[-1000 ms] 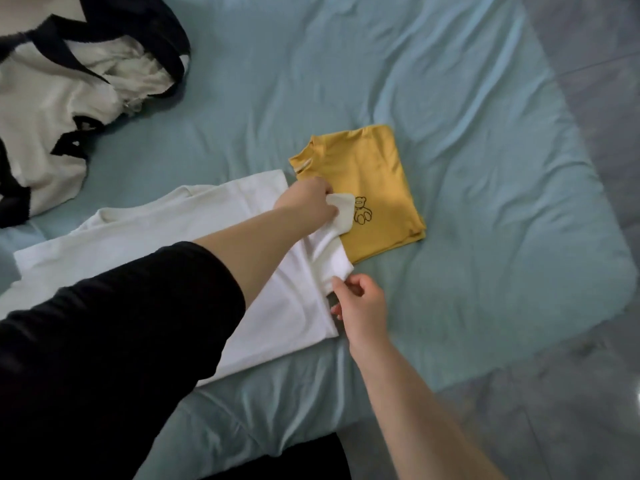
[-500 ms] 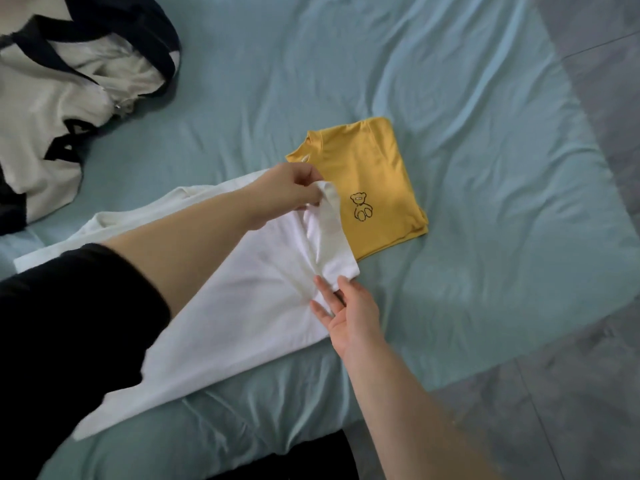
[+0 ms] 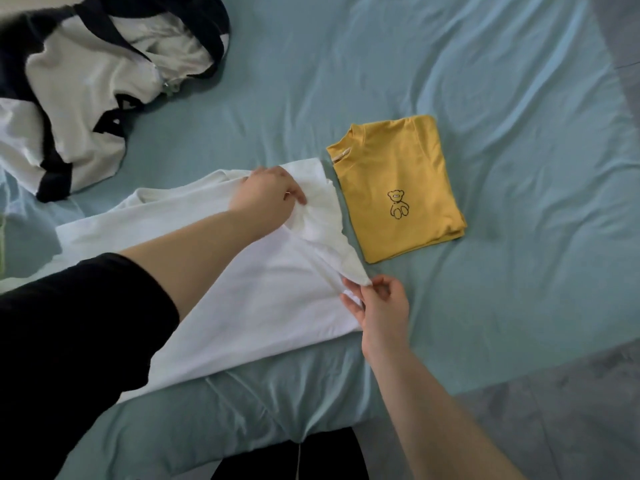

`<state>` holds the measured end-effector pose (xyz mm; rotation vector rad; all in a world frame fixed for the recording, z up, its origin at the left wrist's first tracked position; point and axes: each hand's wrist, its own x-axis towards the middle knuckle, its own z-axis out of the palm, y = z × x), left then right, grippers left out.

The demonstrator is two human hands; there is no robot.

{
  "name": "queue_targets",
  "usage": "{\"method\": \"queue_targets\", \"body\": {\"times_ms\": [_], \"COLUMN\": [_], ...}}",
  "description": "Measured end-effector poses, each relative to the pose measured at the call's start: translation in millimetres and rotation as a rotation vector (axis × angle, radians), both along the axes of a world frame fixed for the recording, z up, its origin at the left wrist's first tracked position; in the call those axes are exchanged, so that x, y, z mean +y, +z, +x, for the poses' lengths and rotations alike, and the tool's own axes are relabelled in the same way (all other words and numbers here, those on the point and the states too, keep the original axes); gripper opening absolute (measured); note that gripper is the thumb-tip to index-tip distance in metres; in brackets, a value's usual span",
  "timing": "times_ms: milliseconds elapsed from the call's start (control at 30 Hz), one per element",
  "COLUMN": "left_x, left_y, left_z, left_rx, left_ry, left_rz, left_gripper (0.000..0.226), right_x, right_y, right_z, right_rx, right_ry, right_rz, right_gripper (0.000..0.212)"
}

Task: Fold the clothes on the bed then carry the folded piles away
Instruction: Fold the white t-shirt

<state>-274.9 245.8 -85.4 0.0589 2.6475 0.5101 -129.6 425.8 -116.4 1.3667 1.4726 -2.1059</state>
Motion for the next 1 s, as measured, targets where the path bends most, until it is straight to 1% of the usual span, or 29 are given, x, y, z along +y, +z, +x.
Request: {"method": "queue_targets", "body": {"times_ms": [67, 100, 167, 200, 233, 300, 367, 400, 433, 500, 567, 600, 667, 733, 767, 833, 900, 1000], "left_x": [12, 18, 29, 32, 32, 30, 28, 27, 26, 28, 32, 33, 33, 25, 19, 3, -14, -41], "left_y": [-1, -3, -13, -21, -29, -43, -53, -56, -58, -59, -59, -58, -56, -52, -50, -45, -37, -24], "left_z": [13, 20, 32, 35, 36, 38, 43, 45, 46, 49, 51, 52, 57, 66, 72, 86, 101, 126], "left_rx": [0.139, 0.141, 0.051, -0.004, -0.054, -0.103, -0.103, -0.094, -0.087, -0.076, -0.046, -0.032, -0.013, -0.032, -0.041, -0.066, -0.116, -0.197], "left_ry": [-0.033, -0.078, -0.143, -0.159, -0.191, -0.304, -0.390, -0.402, -0.406, -0.421, -0.445, -0.445, -0.428, -0.406, -0.394, -0.374, -0.354, -0.234], "left_rz": [0.034, 0.087, 0.169, 0.158, 0.113, 0.002, -0.057, -0.069, -0.079, -0.129, -0.221, -0.258, -0.284, -0.268, -0.261, -0.255, -0.237, -0.158], "left_gripper": [0.031, 0.028, 0.030, 0.041, 0.058, 0.088, 0.103, 0.107, 0.113, 0.127, 0.138, 0.139, 0.135, 0.128, 0.124, 0.116, 0.109, 0.098], "right_x": [-1, -2, 1, 6, 12, 27, 39, 42, 45, 47, 45, 44, 44, 46, 47, 47, 41, 19], "right_y": [0, 0, -2, -4, -6, -11, -14, -14, -12, -7, -2, -1, -1, -3, -3, 1, 9, 29], "right_z": [3, 5, 12, 16, 20, 28, 31, 31, 29, 27, 28, 29, 31, 34, 36, 35, 33, 30], "right_rx": [0.027, 0.044, 0.097, 0.131, 0.168, 0.221, 0.232, 0.236, 0.239, 0.276, 0.375, 0.426, 0.464, 0.380, 0.336, 0.273, 0.261, 0.340], "right_ry": [0.063, 0.110, 0.278, 0.400, 0.539, 0.846, 1.114, 1.198, 1.234, 1.226, 1.243, 1.310, 1.523, 1.689, 1.730, 1.757, 1.699, 1.597], "right_rz": [0.095, 0.162, 0.376, 0.512, 0.662, 0.918, 1.031, 1.056, 1.071, 1.116, 1.243, 1.293, 1.309, 1.281, 1.296, 1.338, 1.337, 1.353], "right_gripper": [0.019, 0.020, 0.025, 0.027, 0.026, 0.017, 0.017, 0.021, 0.024, 0.032, 0.046, 0.052, 0.056, 0.060, 0.062, 0.062, 0.054, 0.043]}}
